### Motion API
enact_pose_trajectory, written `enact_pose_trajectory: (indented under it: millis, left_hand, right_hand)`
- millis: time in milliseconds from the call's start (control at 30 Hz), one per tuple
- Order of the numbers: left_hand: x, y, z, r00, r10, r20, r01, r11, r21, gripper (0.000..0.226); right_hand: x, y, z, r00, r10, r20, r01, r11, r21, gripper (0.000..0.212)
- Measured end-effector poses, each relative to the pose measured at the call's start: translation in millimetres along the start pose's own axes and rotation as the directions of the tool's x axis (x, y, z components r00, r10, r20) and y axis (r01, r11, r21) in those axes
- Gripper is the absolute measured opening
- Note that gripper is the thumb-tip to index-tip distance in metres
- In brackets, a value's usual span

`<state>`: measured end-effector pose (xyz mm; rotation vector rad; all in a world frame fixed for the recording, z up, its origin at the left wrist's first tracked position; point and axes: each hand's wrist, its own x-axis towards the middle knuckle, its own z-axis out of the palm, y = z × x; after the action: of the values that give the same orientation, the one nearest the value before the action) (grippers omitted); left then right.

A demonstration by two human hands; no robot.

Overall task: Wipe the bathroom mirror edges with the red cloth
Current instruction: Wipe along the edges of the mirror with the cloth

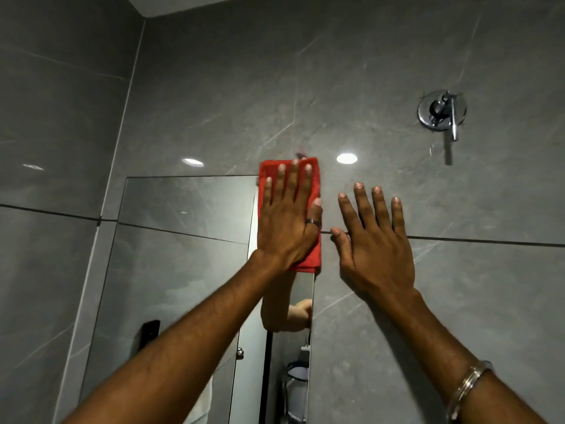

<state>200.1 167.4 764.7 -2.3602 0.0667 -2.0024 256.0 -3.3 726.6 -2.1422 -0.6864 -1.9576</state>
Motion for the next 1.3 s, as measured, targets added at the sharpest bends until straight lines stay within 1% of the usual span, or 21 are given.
enact_pose_trajectory:
  millis: [33, 100, 167, 233, 333, 400, 433, 533, 633, 700, 733, 767, 800, 867, 933, 1033, 1067, 1100, 1167, 1233, 1300]
  left_hand:
    - [-2.8, -8.5, -2.4, 0.992, 0.120, 0.025, -0.120, 0.993, 0.004, 0.069]
    - [-2.7, -26.9, -7.8, 0.927, 0.366, 0.079, -0.370, 0.928, 0.044, 0.067]
    - [2.9, -43.9, -12.9, 0.865, 0.489, 0.117, -0.498, 0.864, 0.072, 0.065]
    - [2.4, -46.9, -12.2, 0.900, 0.426, 0.090, -0.432, 0.899, 0.071, 0.065]
    - [-8.7, -17.8, -4.0, 0.997, 0.078, 0.002, -0.078, 0.997, 0.028, 0.067]
    - [-15.2, 6.0, 3.7, 0.993, -0.113, -0.030, 0.114, 0.993, 0.043, 0.067]
    - [-17.4, 14.3, 6.1, 0.987, -0.157, -0.033, 0.159, 0.986, 0.055, 0.067]
    - [-26.3, 18.9, 8.0, 0.996, -0.084, -0.001, 0.084, 0.995, 0.050, 0.068]
    - [-40.9, -1.6, 3.0, 0.973, 0.225, 0.044, -0.227, 0.974, 0.028, 0.068]
    - [-48.6, -21.0, -0.1, 0.935, 0.342, 0.091, -0.347, 0.937, 0.045, 0.068]
    - [-52.5, -25.6, 0.4, 0.945, 0.314, 0.088, -0.318, 0.947, 0.046, 0.068]
    - [-59.2, -23.7, 1.6, 0.974, 0.217, 0.065, -0.219, 0.975, 0.030, 0.068]
    - [-67.4, -16.1, 4.1, 0.997, 0.071, 0.027, -0.071, 0.997, 0.002, 0.068]
    - [-87.4, 11.0, 13.2, 0.981, -0.190, -0.045, 0.190, 0.982, -0.023, 0.067]
    - [-107.5, 29.4, 21.8, 0.979, -0.198, -0.055, 0.197, 0.980, -0.019, 0.066]
    - [-132.5, 12.9, 21.6, 0.995, 0.096, 0.037, -0.096, 0.995, -0.002, 0.068]
    - [-137.7, 2.9, 19.9, 0.985, 0.161, 0.059, -0.161, 0.987, 0.003, 0.068]
    - [-145.3, -5.1, 19.3, 0.985, 0.157, 0.069, -0.158, 0.987, 0.007, 0.068]
    - [-155.7, -3.5, 21.3, 0.999, -0.050, 0.020, 0.051, 0.999, -0.010, 0.067]
    - [-163.5, 18.7, 24.4, 0.959, -0.283, -0.027, 0.282, 0.959, -0.027, 0.066]
    - [-177.6, 33.2, 29.8, 0.960, -0.278, -0.029, 0.277, 0.960, -0.029, 0.066]
  right_hand:
    - [-0.4, -0.4, 0.1, 1.000, 0.001, -0.001, -0.001, 1.000, 0.004, 0.069]
    - [-0.1, -0.8, -1.1, 1.000, 0.005, -0.002, -0.005, 1.000, 0.009, 0.069]
    - [0.2, -1.9, -2.3, 1.000, 0.012, -0.001, -0.012, 1.000, 0.016, 0.070]
    - [-0.1, -2.3, -3.2, 1.000, 0.014, -0.003, -0.014, 1.000, 0.022, 0.069]
    - [-0.7, -2.9, -4.6, 1.000, 0.019, 0.000, -0.019, 1.000, 0.015, 0.068]
    - [-2.0, -3.9, -4.2, 1.000, 0.026, -0.002, -0.026, 1.000, 0.013, 0.068]
    - [-2.9, -4.7, -4.2, 0.999, 0.032, -0.004, -0.032, 0.999, 0.015, 0.068]
    - [-6.8, -8.9, -4.8, 0.998, 0.061, -0.013, -0.061, 0.998, 0.024, 0.068]
    - [-16.8, -12.8, -3.7, 0.997, 0.072, -0.010, -0.071, 0.997, 0.032, 0.069]
    - [-27.1, -15.0, -1.6, 0.998, 0.060, -0.010, -0.060, 0.998, 0.029, 0.069]
    - [-31.7, -15.8, -0.9, 0.998, 0.056, -0.007, -0.056, 0.998, 0.021, 0.069]
    - [-37.1, -16.3, -0.6, 0.998, 0.056, 0.000, -0.056, 0.998, 0.019, 0.068]
    - [-40.6, -16.7, -0.5, 0.998, 0.056, 0.000, -0.056, 0.998, 0.022, 0.068]
    - [-44.0, -17.7, -2.5, 0.998, 0.065, 0.001, -0.065, 0.997, 0.035, 0.067]
    - [-43.7, -19.1, -4.6, 0.998, 0.071, 0.004, -0.071, 0.997, 0.043, 0.068]
    - [-51.9, -20.1, -4.7, 0.998, 0.068, 0.017, -0.069, 0.997, 0.036, 0.068]
    - [-56.1, -19.8, -3.7, 0.998, 0.065, 0.024, -0.066, 0.997, 0.032, 0.068]
    - [-63.7, -21.0, -1.8, 0.997, 0.063, 0.033, -0.064, 0.997, 0.034, 0.067]
    - [-77.8, -22.5, 1.0, 0.998, 0.066, 0.025, -0.067, 0.997, 0.025, 0.067]
    - [-91.3, -27.0, 4.1, 0.996, 0.084, 0.016, -0.084, 0.996, 0.021, 0.066]
    - [-102.9, -32.9, 6.3, 0.995, 0.097, 0.002, -0.097, 0.995, 0.027, 0.066]
